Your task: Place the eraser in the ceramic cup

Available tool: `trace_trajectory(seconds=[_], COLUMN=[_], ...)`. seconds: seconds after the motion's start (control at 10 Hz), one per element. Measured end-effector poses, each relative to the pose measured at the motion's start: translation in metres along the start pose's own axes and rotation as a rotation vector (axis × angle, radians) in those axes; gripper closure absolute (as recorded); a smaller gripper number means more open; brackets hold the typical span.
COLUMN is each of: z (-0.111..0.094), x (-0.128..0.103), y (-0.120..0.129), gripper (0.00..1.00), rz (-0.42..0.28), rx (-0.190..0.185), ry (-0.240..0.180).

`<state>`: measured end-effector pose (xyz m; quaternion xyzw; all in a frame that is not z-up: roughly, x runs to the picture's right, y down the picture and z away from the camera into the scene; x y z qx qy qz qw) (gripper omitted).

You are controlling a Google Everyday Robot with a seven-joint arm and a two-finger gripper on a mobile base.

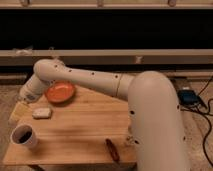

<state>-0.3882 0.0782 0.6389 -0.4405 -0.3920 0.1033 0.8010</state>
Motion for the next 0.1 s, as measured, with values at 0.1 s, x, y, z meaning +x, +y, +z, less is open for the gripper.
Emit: trace_trajectory(seconds=[0.1], z=[-0.0038], x=[0.0000], y=[-0.0012], gripper=[0.20], rz=[0.000], rx=[-0.007], ry=[0.001])
